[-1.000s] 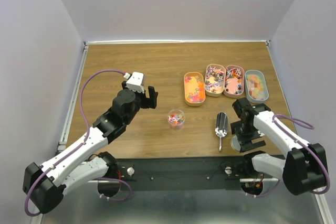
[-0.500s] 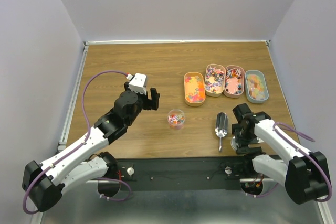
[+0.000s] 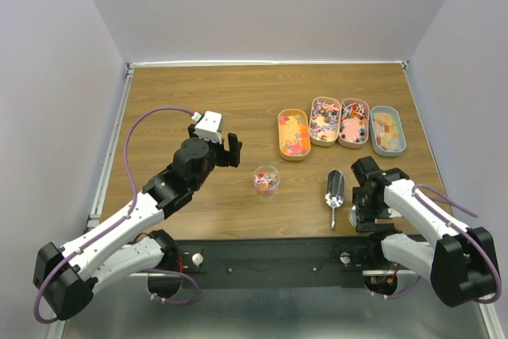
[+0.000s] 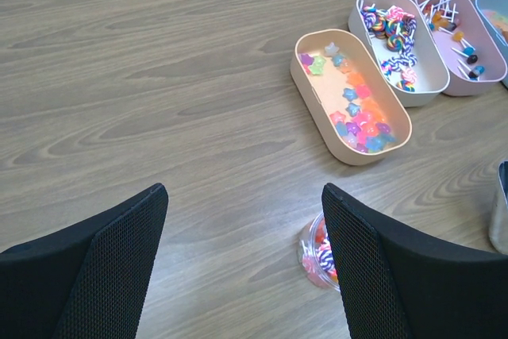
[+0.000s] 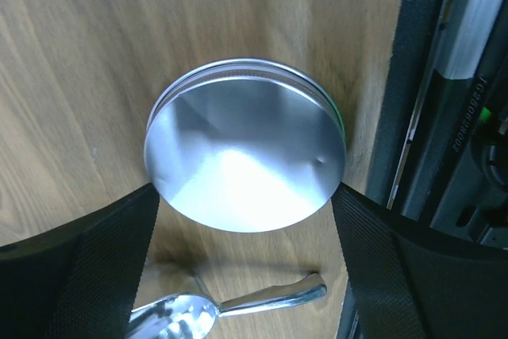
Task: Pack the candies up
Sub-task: Pick up the bottle lid at the center of the board.
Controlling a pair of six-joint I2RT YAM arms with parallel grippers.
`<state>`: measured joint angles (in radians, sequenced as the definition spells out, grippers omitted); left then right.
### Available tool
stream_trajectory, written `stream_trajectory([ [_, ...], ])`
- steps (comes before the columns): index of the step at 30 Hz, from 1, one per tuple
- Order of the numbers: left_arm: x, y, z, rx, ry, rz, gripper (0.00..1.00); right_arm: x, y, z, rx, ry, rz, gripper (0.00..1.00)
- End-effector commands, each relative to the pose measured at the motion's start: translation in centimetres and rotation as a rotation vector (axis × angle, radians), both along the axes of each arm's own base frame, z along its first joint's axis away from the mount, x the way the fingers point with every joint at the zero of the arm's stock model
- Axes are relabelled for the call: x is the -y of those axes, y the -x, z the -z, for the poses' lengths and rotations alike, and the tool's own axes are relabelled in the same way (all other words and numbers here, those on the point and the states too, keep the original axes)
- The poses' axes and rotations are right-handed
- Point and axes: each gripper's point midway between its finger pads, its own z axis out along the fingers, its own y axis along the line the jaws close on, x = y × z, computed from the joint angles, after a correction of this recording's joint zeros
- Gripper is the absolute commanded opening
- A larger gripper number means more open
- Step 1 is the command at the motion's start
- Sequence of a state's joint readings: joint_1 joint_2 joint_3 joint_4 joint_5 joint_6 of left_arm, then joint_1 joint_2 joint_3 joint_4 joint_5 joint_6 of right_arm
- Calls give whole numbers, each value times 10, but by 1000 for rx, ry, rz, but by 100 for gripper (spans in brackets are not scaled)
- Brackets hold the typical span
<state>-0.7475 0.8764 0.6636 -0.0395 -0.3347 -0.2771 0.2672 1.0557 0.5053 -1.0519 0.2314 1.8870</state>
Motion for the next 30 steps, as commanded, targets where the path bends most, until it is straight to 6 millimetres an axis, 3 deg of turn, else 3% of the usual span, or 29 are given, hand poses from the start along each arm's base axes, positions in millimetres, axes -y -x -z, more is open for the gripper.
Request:
stream_trajectory([
  [1,-5,-2,1,12,-15,-29,86,15,4,5,-23,84,77,92],
  [9,-6,-2,1,13,-15,-35,86,21,-3,9,-17,128,27,83],
  [13,-7,-3,0,15,-15,-39,86,17,-27,10,-2,143,-60,82],
  [15,-7,-3,1,13,-18,-42,86,15,-48,4,13,163,-151,83],
  [19,-9,-3,0,16,-19,-50,86,3,-86,4,10,163,-305,85],
  [22,-10,-3,0,17,-21,-55,86,-8,-102,6,6,155,-419,88],
  [26,-11,-4,-1,20,-22,-61,86,-16,-106,4,11,142,-495,100],
  [30,-12,-4,-1,20,-22,-64,86,-8,-102,-5,49,171,-491,100],
])
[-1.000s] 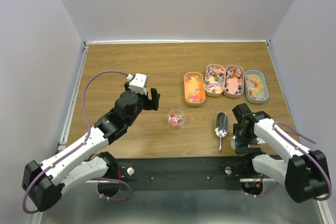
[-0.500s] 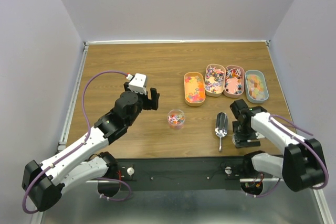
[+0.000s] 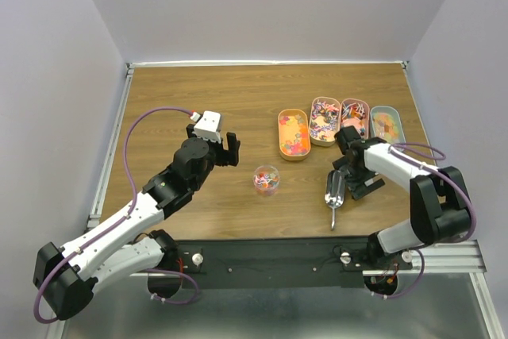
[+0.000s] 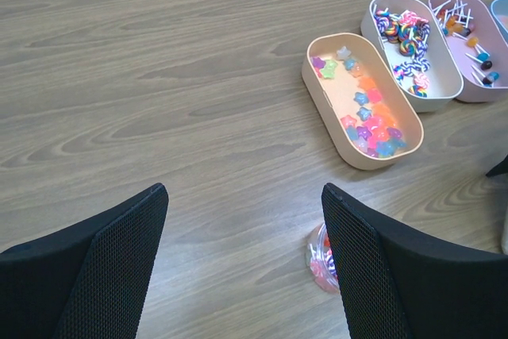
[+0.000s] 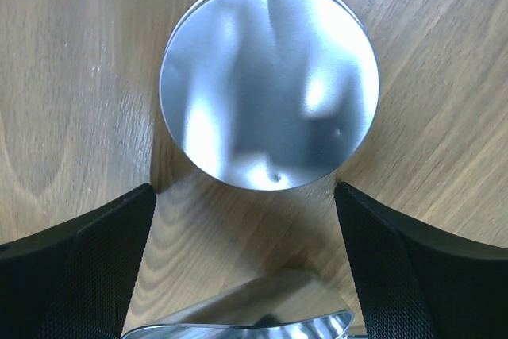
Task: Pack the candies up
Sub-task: Pick up the bottle lid at the center of the board.
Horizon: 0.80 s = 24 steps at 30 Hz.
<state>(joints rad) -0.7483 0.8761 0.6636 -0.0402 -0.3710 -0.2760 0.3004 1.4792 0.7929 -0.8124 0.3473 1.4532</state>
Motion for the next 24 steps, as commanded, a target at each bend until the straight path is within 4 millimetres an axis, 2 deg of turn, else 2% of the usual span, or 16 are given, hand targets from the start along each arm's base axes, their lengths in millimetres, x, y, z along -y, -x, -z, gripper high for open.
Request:
stream_trajectory([
  [1,-6,-1,0,13,-16,-30,86,10,0,-6,62,39,-42,100],
  [6,-6,-1,0,10,-14,-27,86,19,9,-2,47,42,-12,100],
  [20,-5,1,-1,13,-9,-20,86,45,-7,-13,37,92,54,100],
  [24,-5,1,-2,14,-7,-20,86,50,-6,-12,25,96,60,100],
])
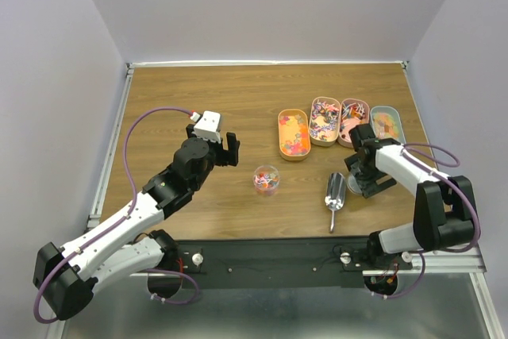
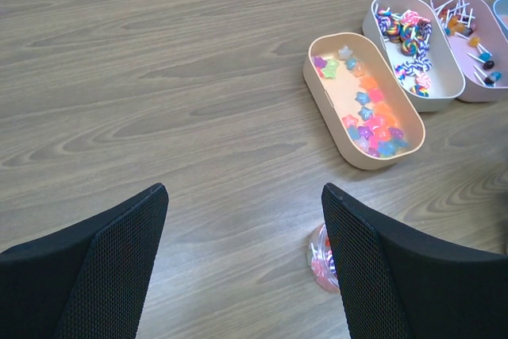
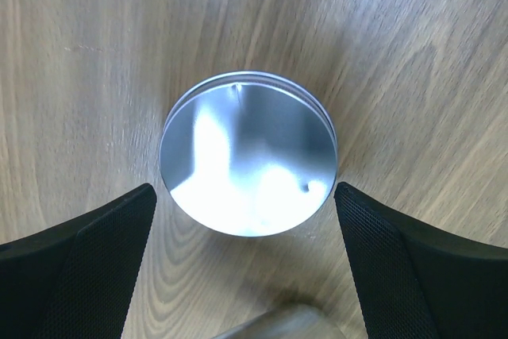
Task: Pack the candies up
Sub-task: Pick up the bottle lid at the center of the board.
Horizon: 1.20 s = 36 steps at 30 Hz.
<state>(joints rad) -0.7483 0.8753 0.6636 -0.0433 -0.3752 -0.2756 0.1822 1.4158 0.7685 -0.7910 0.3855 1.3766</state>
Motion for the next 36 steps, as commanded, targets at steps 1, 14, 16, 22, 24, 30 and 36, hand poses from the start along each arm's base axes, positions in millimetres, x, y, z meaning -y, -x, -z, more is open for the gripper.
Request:
stream_trajectory([
  [1,-4,0,-3,16,-4,-16,86,16,0,-3,-22,60,9,100],
  [14,-3,0,0,10,-9,-14,86,24,5,8,-90,65,7,100],
  [16,-4,0,0,10,-11,-14,85,24,4,9,-98,62,1,100],
  [22,-4,0,1,9,-12,-16,85,23,7,14,-122,56,-3,100],
  [24,-4,0,0,10,-12,-16,85,23,9,15,-125,55,0,98],
  [30,-4,0,0,11,-12,-20,85,24,11,14,-132,61,-7,87],
  [36,-4,-1,1,8,-16,-21,85,25,12,8,-142,70,-11,81],
])
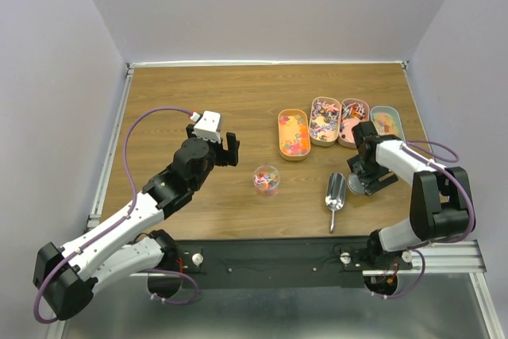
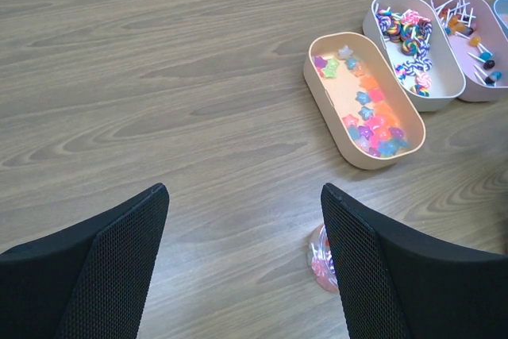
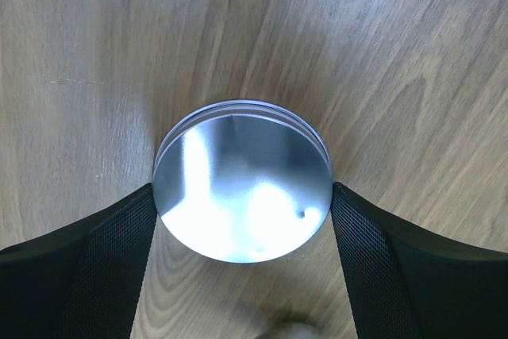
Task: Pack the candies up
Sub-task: Pick up the bottle lid at the center of the board.
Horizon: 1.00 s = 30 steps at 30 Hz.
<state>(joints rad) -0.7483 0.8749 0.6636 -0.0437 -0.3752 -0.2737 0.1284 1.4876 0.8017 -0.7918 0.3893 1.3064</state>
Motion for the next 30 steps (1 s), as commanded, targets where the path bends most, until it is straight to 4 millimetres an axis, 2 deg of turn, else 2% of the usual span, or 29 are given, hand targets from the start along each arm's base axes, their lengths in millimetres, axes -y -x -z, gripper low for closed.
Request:
stream_trajectory([
  [1,-4,-1,2,6,-15,-22,85,11,15,-2,-73,49,-4,81],
  [11,-3,-1,2,4,-15,-17,85,18,0,-39,-64,92,-56,81],
  [22,-4,-2,3,-6,-7,-30,85,21,-28,-96,-9,148,-199,81],
  [23,-3,-2,2,-6,-5,-26,85,19,-36,-104,17,149,-210,81],
  [26,-5,-3,3,-11,-5,-35,85,13,-44,-111,10,149,-277,81],
  [30,-8,-5,5,-18,-2,-51,85,-6,-61,-126,23,170,-374,82],
])
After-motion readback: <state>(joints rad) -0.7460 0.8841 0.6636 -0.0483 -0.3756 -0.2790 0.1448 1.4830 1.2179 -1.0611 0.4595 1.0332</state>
